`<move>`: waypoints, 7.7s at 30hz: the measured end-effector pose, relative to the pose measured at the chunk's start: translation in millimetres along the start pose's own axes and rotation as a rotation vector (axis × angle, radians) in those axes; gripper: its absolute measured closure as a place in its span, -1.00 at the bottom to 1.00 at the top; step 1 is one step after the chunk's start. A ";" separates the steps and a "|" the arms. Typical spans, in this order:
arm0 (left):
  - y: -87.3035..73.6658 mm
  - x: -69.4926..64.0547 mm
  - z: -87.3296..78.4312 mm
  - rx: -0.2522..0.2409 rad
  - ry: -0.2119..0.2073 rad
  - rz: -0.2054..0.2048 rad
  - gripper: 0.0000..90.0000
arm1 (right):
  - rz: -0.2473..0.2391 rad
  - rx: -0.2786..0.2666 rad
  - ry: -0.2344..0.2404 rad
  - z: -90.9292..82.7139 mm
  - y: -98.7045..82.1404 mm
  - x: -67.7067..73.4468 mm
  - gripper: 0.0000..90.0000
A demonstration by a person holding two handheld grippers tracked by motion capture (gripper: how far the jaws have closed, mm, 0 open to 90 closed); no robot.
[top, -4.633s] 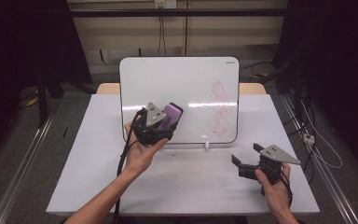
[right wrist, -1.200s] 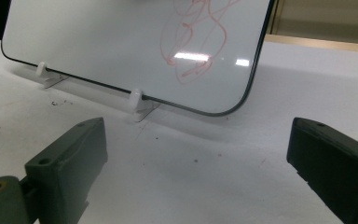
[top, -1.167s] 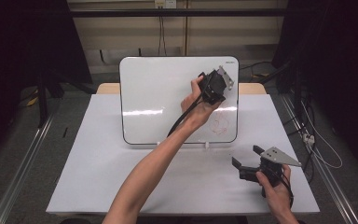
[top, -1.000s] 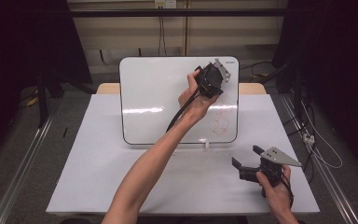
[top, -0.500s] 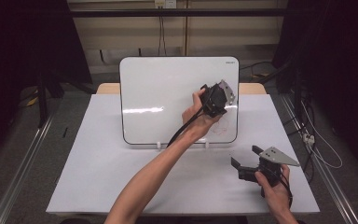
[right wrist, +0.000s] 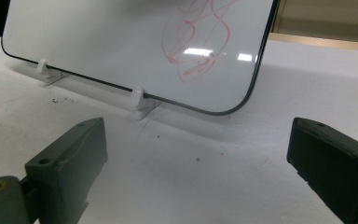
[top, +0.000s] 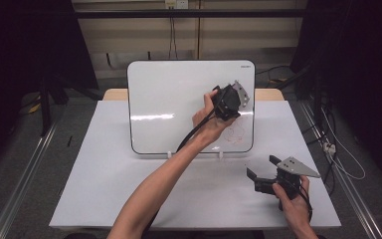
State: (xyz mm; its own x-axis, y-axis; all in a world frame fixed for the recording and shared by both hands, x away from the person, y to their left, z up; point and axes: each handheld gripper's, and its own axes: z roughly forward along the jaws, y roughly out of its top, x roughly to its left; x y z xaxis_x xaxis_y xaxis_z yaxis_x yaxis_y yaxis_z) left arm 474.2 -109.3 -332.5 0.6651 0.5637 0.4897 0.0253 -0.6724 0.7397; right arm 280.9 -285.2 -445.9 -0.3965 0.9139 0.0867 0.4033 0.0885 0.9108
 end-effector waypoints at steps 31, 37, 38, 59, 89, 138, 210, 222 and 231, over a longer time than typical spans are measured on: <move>8.9 -2.3 3.9 0.027 -0.026 0.051 -0.08 | 0.004 -0.002 -0.005 -1.2 0.3 -0.1 -0.90; 2.6 -22.7 3.6 0.025 -0.034 0.105 -0.08 | 0.002 0.001 -0.002 -0.1 -0.1 0.6 -0.90; 2.2 -24.9 3.1 0.029 -0.034 0.111 -0.08 | 0.002 0.001 -0.001 -0.4 0.1 1.1 -0.90; -28.8 -52.2 -3.8 0.012 -0.117 0.117 -0.08 | -0.003 0.010 0.002 0.6 -1.1 2.6 -0.90; -37.8 -76.6 -5.3 0.026 -0.151 0.180 -0.08 | -0.009 0.011 0.002 1.0 -1.1 2.7 -0.90; -64.1 -116.8 -19.5 0.052 -0.138 0.424 -0.08 | -0.013 0.020 0.000 -1.3 -2.9 1.4 -0.90; -127.2 1.8 -105.6 -0.363 -0.368 -0.632 -0.08 | 0.327 -0.324 0.420 82.3 43.7 73.1 0.33; -128.1 1.4 -104.8 -0.345 -0.361 -0.623 -0.24 | 0.276 -0.308 0.387 79.5 40.8 68.7 0.45; -138.5 13.1 -113.8 -0.269 -0.335 -0.595 -0.74 | 0.186 -0.246 0.287 68.2 35.8 54.3 0.46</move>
State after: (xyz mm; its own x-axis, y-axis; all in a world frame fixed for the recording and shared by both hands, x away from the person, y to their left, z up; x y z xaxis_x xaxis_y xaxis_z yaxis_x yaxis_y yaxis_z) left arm 394.5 45.8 -376.1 0.7892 0.5914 -0.1655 0.2980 -0.1332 0.9452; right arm 330.1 -205.4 -436.2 -0.5633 0.7546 0.3365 0.2948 -0.1969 0.9350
